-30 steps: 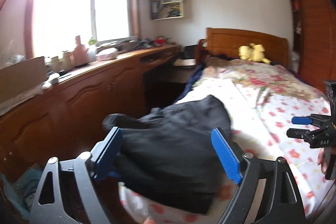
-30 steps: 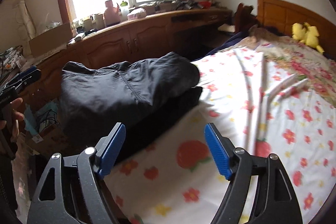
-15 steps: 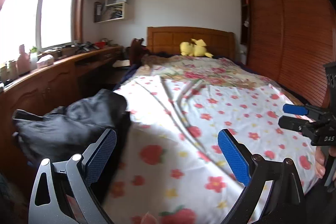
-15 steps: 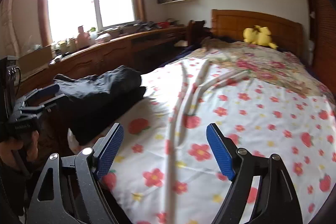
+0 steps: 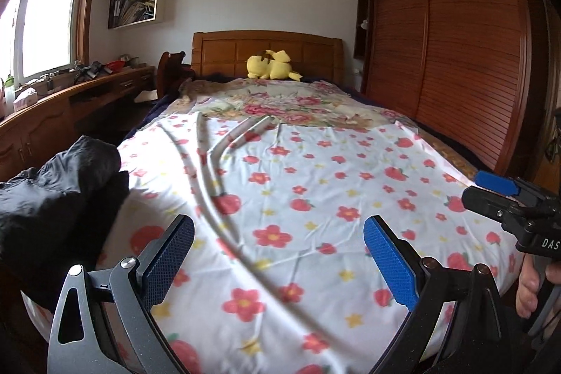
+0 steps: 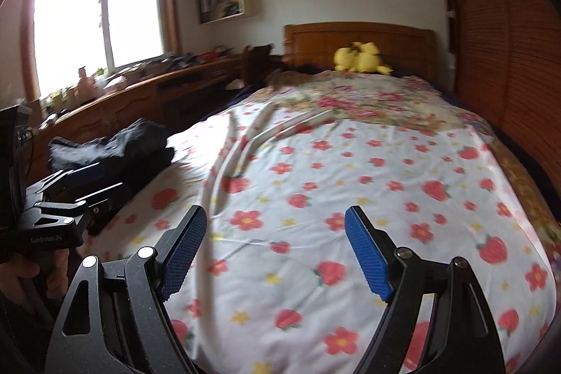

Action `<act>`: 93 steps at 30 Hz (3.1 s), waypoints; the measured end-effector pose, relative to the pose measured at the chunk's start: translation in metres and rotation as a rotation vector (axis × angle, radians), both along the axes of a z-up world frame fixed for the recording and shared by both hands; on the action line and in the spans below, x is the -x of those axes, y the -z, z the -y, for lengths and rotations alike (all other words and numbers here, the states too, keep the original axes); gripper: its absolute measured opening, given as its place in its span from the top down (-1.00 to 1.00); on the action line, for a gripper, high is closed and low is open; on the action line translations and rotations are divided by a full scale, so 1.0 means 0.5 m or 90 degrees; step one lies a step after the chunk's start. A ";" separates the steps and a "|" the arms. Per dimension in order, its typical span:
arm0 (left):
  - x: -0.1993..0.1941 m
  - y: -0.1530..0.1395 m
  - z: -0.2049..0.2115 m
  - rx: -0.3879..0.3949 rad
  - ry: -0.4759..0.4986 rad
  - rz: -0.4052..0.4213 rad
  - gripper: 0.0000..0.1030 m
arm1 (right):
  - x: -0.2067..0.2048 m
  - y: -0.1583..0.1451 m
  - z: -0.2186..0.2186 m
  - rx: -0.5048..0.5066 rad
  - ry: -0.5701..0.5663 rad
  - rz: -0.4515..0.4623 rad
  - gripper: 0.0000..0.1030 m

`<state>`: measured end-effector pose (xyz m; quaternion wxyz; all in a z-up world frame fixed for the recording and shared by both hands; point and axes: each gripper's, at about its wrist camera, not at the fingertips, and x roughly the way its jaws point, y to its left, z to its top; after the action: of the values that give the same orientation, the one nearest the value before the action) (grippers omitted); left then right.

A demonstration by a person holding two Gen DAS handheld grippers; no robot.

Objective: Fold large clothes

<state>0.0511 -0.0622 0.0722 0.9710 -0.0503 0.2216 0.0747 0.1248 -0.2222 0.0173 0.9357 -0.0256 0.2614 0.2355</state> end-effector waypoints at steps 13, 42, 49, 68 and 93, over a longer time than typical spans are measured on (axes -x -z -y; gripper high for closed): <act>0.055 -0.026 0.077 -0.029 0.020 0.052 -0.90 | 0.102 -0.081 0.135 -0.037 0.101 0.074 -0.58; 0.091 -0.015 0.103 -0.046 0.013 0.074 -0.90 | 0.158 -0.124 0.147 -0.042 0.121 0.110 -0.58; 0.090 -0.016 0.104 -0.047 0.013 0.075 -0.90 | 0.157 -0.125 0.148 -0.041 0.121 0.110 -0.58; 0.090 -0.014 0.104 -0.054 0.010 0.079 -0.90 | 0.156 -0.125 0.150 -0.040 0.120 0.111 -0.58; 0.100 -0.017 0.105 -0.060 0.010 0.092 -0.90 | 0.148 -0.125 0.153 -0.040 0.119 0.111 -0.58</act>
<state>0.0011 -0.1149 0.0807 0.9862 -0.0081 0.1477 0.0737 0.0506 -0.2989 0.0796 0.9731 0.0077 0.1728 0.1523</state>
